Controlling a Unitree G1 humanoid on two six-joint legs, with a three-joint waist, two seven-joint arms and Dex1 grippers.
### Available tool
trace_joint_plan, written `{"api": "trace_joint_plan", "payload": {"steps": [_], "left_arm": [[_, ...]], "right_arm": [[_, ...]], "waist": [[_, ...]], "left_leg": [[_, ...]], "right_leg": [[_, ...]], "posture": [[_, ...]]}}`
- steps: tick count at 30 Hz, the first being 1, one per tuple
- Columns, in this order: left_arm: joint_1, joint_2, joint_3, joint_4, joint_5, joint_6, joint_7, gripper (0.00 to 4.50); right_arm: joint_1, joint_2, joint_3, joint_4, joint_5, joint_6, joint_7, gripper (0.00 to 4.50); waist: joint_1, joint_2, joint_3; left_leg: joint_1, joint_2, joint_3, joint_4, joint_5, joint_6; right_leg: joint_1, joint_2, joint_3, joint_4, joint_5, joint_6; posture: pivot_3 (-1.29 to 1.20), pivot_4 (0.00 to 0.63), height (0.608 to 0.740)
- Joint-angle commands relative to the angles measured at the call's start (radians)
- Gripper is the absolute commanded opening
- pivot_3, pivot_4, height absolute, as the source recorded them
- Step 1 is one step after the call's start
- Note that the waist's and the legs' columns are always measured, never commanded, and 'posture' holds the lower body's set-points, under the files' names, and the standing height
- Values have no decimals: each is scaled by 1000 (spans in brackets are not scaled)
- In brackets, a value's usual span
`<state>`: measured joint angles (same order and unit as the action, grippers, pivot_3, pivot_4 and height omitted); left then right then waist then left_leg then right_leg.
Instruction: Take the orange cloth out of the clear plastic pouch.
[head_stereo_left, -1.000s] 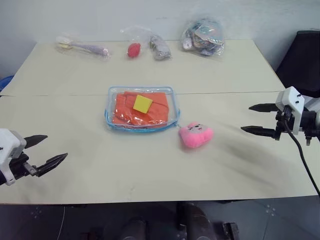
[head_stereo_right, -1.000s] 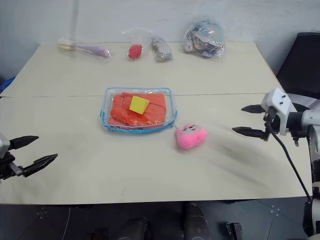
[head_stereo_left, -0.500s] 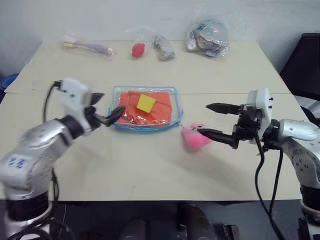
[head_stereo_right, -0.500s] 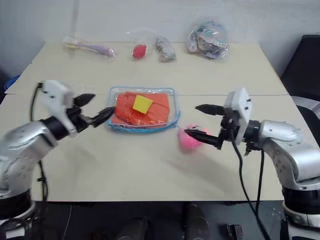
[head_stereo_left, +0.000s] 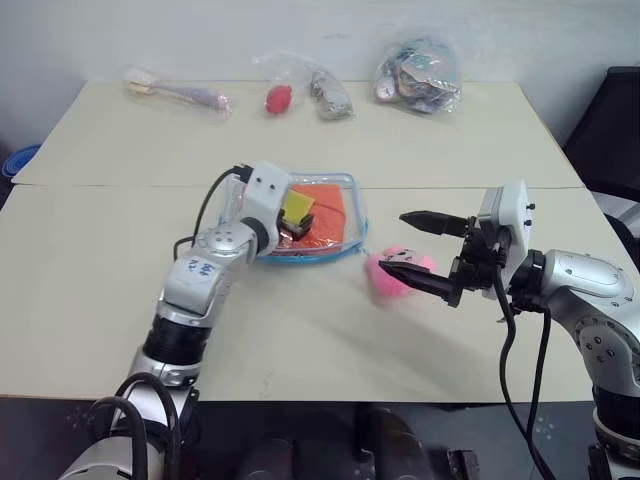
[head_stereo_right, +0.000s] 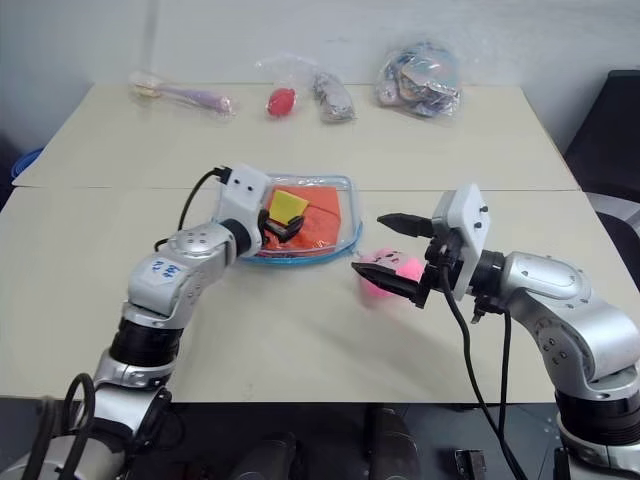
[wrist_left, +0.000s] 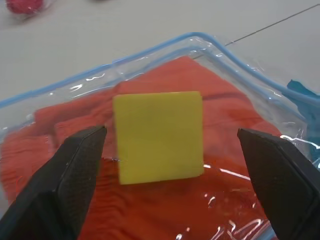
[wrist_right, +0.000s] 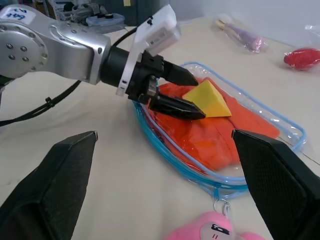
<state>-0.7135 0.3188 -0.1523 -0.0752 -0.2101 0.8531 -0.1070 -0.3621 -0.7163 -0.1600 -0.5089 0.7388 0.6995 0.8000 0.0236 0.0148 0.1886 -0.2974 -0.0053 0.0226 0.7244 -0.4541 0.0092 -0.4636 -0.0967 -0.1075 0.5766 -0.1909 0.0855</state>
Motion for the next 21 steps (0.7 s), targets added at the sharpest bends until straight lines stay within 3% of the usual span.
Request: {"api": "trace_joint_plan", "payload": {"steps": [1,14,17,21], "left_arm": [[-41,-16,8,39,46,-53,-7,4455],[-106,-95,39,256,124,-183,-8,4455],[-102,-94,51,262,129,-199,-13,3879],[-86,-80,63,233,142,-187,-12,2621]], "right_arm": [[8,2,-25,-39,27,-19,-2,4500],[16,-10,-18,-36,17,-40,10,4500],[17,-10,-19,-36,19,-43,7,4500],[20,-10,-17,-37,20,-43,9,4500]], "waist": [[0,0,0],[2,0,0],[2,0,0],[2,0,0]], "left_leg": [[0,0,0,0,0,0],[0,0,0,0,0,1],[0,0,0,0,0,1],[0,0,0,0,0,1]], "right_leg": [[0,0,0,0,0,0],[0,0,0,0,0,1],[0,0,0,0,0,1],[0,-1,0,0,0,1]], "posture": [[0,150,740],[0,150,740],[0,150,740],[0,150,740]]}}
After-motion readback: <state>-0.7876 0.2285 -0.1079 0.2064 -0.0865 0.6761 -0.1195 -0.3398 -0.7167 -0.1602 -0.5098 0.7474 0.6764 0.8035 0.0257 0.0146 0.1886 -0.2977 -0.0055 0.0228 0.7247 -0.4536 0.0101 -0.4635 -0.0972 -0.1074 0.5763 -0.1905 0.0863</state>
